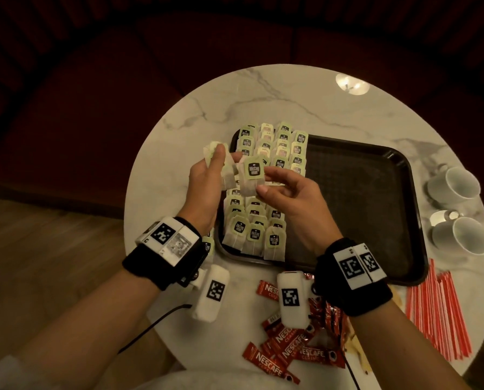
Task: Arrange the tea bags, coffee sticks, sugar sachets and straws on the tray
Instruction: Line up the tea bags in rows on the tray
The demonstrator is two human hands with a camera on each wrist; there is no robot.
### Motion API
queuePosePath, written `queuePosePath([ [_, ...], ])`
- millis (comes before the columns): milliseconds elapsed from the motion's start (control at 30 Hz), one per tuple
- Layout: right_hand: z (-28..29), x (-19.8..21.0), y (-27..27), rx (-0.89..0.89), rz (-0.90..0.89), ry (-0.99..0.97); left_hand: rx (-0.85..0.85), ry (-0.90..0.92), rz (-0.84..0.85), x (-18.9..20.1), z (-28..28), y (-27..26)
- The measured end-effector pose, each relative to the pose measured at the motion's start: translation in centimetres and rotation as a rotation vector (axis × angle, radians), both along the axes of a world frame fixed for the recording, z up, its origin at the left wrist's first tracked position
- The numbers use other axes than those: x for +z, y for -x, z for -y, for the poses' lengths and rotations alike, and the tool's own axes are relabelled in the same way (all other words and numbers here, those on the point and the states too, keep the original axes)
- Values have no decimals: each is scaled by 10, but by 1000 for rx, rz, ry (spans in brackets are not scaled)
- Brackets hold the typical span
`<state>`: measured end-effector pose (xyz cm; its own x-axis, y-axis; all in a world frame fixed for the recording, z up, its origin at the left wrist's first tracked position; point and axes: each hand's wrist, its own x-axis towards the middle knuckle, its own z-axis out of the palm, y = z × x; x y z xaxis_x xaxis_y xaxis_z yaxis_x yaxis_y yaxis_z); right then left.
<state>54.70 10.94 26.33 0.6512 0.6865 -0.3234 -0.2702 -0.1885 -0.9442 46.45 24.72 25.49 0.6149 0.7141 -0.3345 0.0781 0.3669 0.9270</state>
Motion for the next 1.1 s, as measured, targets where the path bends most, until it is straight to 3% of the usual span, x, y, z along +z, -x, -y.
queuePosePath([
  [400,6,0,-11,-67,5,-63,-247,18,175,11,7,4],
  [633,10,1,-10,-66,65,-80,-241,-9,173,9,7,3],
  [833,11,2,-11,-114,60,-89,-308,148,188,14,8,3],
  [1100,19,-2,-13,-88,77,-41,-282,127,144,11,7,1],
])
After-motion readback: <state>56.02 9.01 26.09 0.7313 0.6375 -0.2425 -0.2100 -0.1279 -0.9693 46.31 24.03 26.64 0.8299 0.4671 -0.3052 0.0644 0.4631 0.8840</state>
